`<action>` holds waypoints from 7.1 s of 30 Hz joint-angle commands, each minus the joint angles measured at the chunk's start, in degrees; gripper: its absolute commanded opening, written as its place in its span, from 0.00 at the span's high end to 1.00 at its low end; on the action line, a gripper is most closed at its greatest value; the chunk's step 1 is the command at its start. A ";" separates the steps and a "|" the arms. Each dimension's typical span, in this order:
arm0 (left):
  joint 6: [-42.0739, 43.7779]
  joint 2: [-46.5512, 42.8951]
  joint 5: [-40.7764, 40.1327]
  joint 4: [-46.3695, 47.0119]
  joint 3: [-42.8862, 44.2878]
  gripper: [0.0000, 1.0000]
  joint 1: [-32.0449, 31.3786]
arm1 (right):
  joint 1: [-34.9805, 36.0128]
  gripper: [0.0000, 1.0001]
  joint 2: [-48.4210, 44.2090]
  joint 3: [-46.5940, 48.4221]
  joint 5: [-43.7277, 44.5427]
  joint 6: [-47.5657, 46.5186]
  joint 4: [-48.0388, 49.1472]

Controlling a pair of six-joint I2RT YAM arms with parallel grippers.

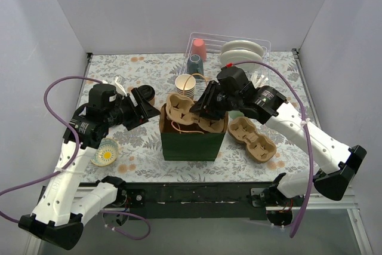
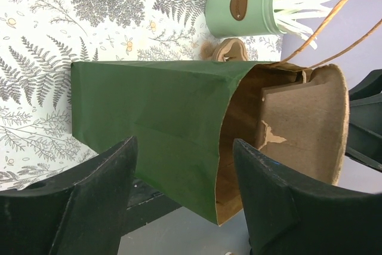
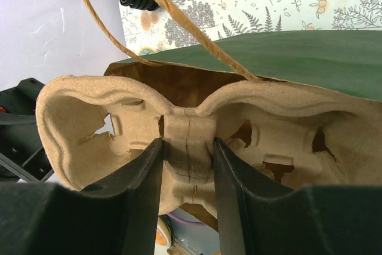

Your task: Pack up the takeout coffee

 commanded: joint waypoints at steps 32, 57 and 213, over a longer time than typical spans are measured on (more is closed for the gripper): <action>0.45 0.44 8.45 6.51 -3.10 0.73 0.18 | 5.96 0.73 7.23 9.60 12.18 -0.91 -14.55; -0.51 2.81 7.75 5.63 -0.03 0.48 0.27 | 8.42 0.73 11.54 13.73 17.71 -1.27 -19.82; 5.46 20.74 -3.59 -16.15 23.33 0.44 -3.07 | 1.04 0.90 -3.31 0.64 17.72 -20.51 -10.16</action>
